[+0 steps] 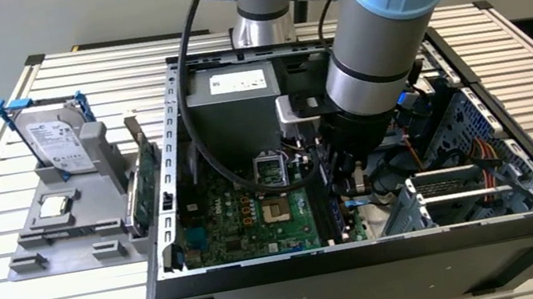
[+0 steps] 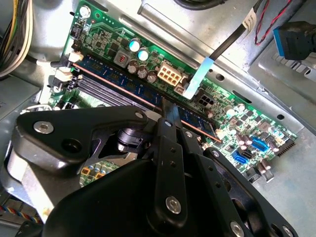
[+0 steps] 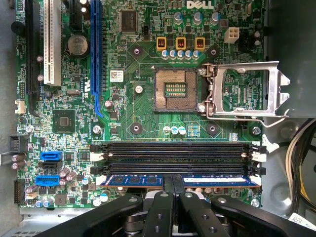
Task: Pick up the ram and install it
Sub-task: 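Press down the ram until it locks into place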
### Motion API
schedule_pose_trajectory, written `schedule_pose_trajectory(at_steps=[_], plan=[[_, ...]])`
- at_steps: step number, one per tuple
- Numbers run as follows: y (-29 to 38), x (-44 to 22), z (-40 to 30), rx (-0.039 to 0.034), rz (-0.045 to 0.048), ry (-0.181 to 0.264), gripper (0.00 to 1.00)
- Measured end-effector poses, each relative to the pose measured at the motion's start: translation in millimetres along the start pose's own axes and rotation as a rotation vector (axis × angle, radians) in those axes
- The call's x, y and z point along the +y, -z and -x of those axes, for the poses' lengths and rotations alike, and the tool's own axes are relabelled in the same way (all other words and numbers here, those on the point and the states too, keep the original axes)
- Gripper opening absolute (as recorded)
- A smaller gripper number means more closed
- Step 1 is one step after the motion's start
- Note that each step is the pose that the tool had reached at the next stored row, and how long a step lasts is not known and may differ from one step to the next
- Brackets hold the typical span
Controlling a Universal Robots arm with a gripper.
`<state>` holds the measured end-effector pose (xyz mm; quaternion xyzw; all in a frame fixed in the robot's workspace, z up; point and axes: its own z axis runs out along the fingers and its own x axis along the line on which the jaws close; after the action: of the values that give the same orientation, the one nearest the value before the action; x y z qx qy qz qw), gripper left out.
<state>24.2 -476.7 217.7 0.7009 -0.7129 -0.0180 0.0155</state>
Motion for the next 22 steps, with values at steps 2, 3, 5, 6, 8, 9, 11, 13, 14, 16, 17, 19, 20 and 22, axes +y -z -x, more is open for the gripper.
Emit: schedule_pose_trajectory(at_steps=[2,3,5,6,8,9,11,13,14,16,17,19,20,22], plan=[[2.1,0.1,0.1,-0.0014,-0.0004,0.000,0.00],[3.7,0.2,0.2,-0.0025,-0.0006,0.000,0.00],[9.2,0.4,0.1,-0.0018,-0.0004,0.000,0.00],[12.4,0.6,0.0,-0.0010,-0.0001,0.000,0.00],[18.0,0.9,0.0,-0.0009,-0.0001,0.000,0.00],[20.8,1.0,0.0,-0.0008,-0.0001,0.000,0.00],[25.9,1.2,0.0,-0.0007,-0.0001,0.000,0.00],[30.5,1.5,0.0,-0.0008,-0.0001,0.000,0.00],[32.2,1.5,0.0,-0.0006,-0.0001,0.000,0.00],[33.8,1.6,0.0,-0.0007,-0.0001,0.000,0.00],[35.1,1.6,0.0,-0.0007,-0.0001,0.000,0.00],[38.1,1.8,0.1,-0.0007,-0.0001,0.000,0.00],[39.0,1.9,0.0,-0.0007,-0.0001,0.000,0.00],[43.4,2.1,0.1,-0.0007,-0.0001,0.000,0.00]])
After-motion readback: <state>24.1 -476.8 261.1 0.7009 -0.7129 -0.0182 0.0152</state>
